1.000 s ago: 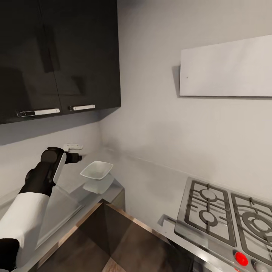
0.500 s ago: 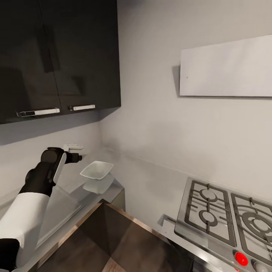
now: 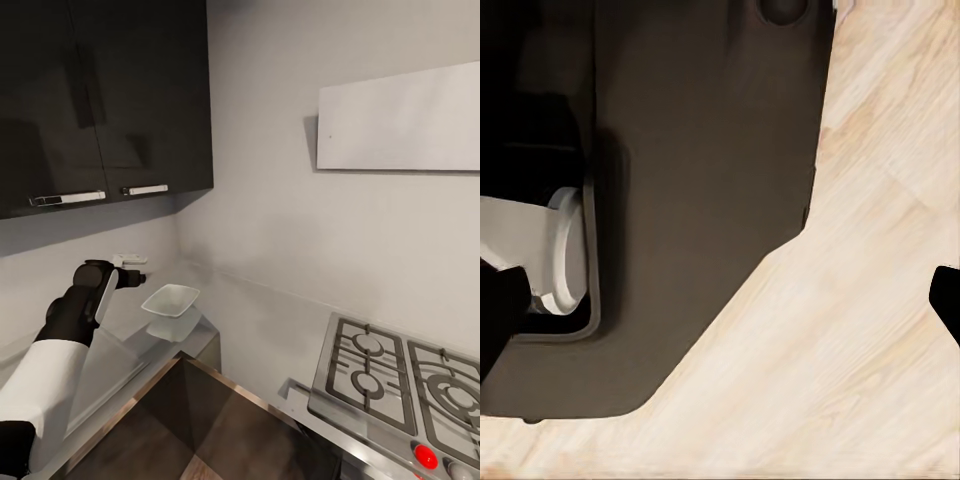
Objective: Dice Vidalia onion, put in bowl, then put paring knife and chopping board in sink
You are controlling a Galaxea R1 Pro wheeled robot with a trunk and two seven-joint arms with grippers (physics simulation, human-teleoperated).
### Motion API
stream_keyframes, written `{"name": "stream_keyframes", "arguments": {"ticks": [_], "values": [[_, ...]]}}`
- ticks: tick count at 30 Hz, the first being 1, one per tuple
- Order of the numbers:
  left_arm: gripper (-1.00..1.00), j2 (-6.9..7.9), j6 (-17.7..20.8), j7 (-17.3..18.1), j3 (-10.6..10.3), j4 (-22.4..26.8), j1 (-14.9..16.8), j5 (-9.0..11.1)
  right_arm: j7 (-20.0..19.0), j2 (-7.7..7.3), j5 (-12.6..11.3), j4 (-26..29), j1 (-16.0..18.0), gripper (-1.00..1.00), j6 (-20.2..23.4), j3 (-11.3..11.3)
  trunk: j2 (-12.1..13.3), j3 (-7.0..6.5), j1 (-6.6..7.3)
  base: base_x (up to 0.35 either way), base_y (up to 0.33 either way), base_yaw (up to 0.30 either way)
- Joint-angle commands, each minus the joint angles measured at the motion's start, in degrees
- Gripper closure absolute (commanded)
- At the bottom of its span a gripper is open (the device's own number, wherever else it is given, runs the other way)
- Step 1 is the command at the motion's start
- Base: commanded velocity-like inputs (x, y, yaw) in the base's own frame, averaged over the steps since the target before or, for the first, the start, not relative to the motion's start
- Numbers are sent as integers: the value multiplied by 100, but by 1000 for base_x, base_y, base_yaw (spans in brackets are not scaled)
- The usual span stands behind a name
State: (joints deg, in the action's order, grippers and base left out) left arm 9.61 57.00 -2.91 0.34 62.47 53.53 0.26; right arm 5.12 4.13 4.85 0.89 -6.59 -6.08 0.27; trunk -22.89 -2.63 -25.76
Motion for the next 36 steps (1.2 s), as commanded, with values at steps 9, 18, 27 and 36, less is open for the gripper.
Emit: {"name": "stream_keyframes", "arguments": {"ticks": [9,18,27,36], "values": [[-100,5,14,-8,0,-190,0,-6,21,-22,37,9,-7,-100,96,-9,-3,1,-2,0,0,0],[-100,0,13,-8,1,-180,0,-5,24,-38,34,16,-7,-100,98,-11,-3,1,-2,0,0,0],[-100,-3,13,-8,1,-169,0,-6,24,-27,33,16,-5,-100,98,-9,-3,67,-2,0,0,0],[-100,-3,19,-10,-4,-171,0,-4,24,-26,33,16,-5,-100,98,-9,-3,150,-2,0,0,0]]}}
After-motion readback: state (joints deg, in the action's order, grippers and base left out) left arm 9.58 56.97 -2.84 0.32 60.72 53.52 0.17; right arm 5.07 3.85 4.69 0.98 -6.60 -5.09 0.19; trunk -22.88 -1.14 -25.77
